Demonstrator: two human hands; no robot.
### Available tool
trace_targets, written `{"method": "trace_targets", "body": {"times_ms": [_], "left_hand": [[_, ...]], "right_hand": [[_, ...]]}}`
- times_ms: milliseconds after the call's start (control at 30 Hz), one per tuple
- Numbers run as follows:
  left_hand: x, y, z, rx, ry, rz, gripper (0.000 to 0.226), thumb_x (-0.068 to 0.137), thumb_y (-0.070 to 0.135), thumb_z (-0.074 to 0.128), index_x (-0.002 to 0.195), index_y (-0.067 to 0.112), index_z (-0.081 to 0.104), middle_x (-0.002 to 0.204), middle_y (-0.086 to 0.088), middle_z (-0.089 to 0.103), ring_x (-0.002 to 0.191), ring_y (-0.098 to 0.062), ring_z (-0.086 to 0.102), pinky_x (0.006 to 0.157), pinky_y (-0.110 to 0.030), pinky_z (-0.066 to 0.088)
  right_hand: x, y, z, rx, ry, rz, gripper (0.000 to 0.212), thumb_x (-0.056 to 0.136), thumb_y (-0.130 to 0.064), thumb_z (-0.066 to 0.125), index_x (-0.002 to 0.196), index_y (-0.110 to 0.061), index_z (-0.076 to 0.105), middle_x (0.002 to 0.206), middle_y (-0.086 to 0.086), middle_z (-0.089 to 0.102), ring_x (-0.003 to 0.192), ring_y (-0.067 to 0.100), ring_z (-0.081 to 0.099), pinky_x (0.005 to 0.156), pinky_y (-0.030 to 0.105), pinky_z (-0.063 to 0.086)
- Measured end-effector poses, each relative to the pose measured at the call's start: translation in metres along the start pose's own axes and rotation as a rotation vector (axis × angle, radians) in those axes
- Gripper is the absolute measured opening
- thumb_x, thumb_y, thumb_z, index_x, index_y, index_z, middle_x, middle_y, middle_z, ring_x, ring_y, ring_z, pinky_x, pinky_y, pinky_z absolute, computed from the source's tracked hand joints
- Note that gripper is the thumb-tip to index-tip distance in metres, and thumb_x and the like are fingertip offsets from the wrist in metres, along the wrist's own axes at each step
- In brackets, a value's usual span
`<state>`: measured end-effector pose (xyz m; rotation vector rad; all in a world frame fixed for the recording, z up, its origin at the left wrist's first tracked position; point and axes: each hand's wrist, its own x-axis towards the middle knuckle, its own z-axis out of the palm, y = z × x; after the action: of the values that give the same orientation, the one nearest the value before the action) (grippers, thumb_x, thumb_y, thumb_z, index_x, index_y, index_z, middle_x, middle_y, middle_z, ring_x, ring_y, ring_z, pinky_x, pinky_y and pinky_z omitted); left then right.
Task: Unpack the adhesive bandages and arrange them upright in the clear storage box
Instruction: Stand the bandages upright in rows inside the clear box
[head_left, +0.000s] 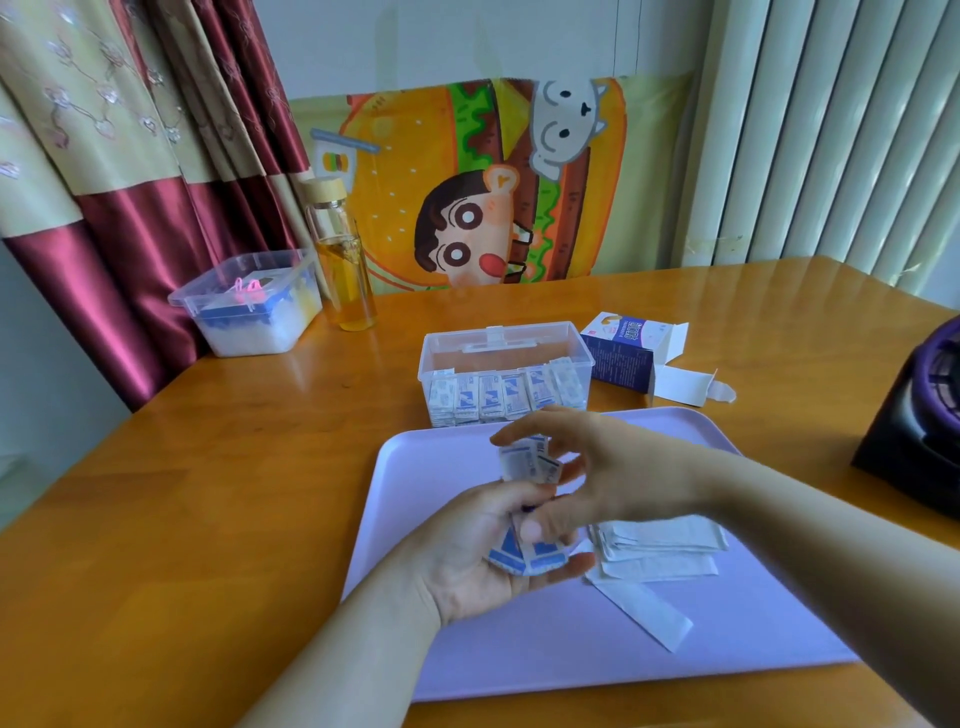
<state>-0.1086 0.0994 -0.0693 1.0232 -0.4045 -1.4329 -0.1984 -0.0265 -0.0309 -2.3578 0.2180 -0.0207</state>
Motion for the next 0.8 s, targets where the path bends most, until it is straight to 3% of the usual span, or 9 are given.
{"method": "trace_targets", "body": {"times_ms": [133,233,367,467,567,633,733,800], "left_hand": [[0.0,-0.001,0.002,-0.144,-0.021,-0.038,0.019,0.076,0.003,0.057,0.094,0.0,0.061,0.074,-0.013,0.062,0.059,-0.017,0.064,0.055,-0.028,0.057],[0.002,-0.003,0.002,-0.11,0.0,-0.043,0.015,0.085,-0.004,0.052,0.094,-0.002,0.063,0.076,-0.013,0.063,0.058,-0.016,0.063,0.054,-0.027,0.057],[0.003,-0.006,0.002,-0.155,-0.009,-0.092,0.019,0.081,0.011,0.059,0.092,-0.001,0.068,0.08,-0.012,0.064,0.055,-0.015,0.061,0.055,-0.029,0.057],[0.004,-0.006,0.0,-0.238,-0.017,-0.107,0.027,0.08,0.026,0.059,0.08,0.005,0.075,0.078,-0.009,0.064,0.05,-0.01,0.053,0.047,-0.02,0.049],[0.006,-0.005,-0.002,-0.269,0.039,-0.09,0.025,0.079,0.025,0.057,0.079,0.006,0.073,0.076,-0.007,0.062,0.047,-0.009,0.047,0.046,-0.018,0.043],[0.007,-0.005,-0.002,-0.3,0.076,-0.067,0.018,0.075,0.017,0.057,0.088,0.006,0.065,0.075,-0.007,0.059,0.05,-0.011,0.047,0.05,-0.021,0.048],[0.008,-0.004,-0.001,-0.297,0.125,-0.023,0.015,0.077,0.007,0.055,0.087,0.003,0.066,0.075,-0.01,0.057,0.063,-0.018,0.055,0.06,-0.034,0.057],[0.009,-0.003,-0.001,-0.266,0.138,-0.047,0.02,0.089,0.011,0.048,0.102,0.004,0.062,0.089,-0.009,0.06,0.077,-0.021,0.06,0.063,-0.035,0.057]], "right_hand": [[0.006,0.01,-0.003,0.174,0.052,0.073,0.033,0.078,-0.036,0.072,0.108,-0.029,0.063,0.101,-0.009,0.066,0.08,0.013,0.066,0.069,0.014,0.05],[0.013,0.022,0.004,0.316,0.068,0.151,0.024,0.08,-0.021,0.073,0.101,-0.014,0.065,0.078,0.003,0.067,0.061,0.013,0.061,0.055,0.012,0.045],[0.018,0.033,0.008,0.55,0.106,0.191,0.019,0.081,-0.005,0.07,0.098,-0.004,0.063,0.068,0.006,0.063,0.061,0.016,0.06,0.055,0.016,0.049],[0.018,0.034,0.009,0.598,0.126,0.211,0.016,0.086,-0.003,0.064,0.101,-0.009,0.063,0.071,0.005,0.063,0.059,0.009,0.06,0.058,0.017,0.049],[0.017,0.033,0.01,0.547,0.099,0.208,0.024,0.086,-0.004,0.063,0.106,-0.017,0.062,0.091,0.007,0.065,0.07,0.013,0.064,0.08,0.032,0.054],[0.013,0.028,0.008,0.387,0.151,0.193,0.033,0.085,-0.019,0.068,0.115,-0.029,0.058,0.116,-0.002,0.061,0.097,0.012,0.063,0.092,0.033,0.05],[0.003,0.016,0.005,0.187,0.117,0.122,0.075,0.077,-0.036,0.073,0.14,-0.037,0.033,0.131,-0.021,0.04,0.128,0.002,0.04,0.098,0.022,0.038],[-0.002,0.011,0.013,0.013,-0.002,0.078,0.105,0.07,-0.038,0.079,0.148,-0.038,0.009,0.139,-0.022,0.024,0.131,-0.001,0.028,0.099,0.018,0.032]]}}
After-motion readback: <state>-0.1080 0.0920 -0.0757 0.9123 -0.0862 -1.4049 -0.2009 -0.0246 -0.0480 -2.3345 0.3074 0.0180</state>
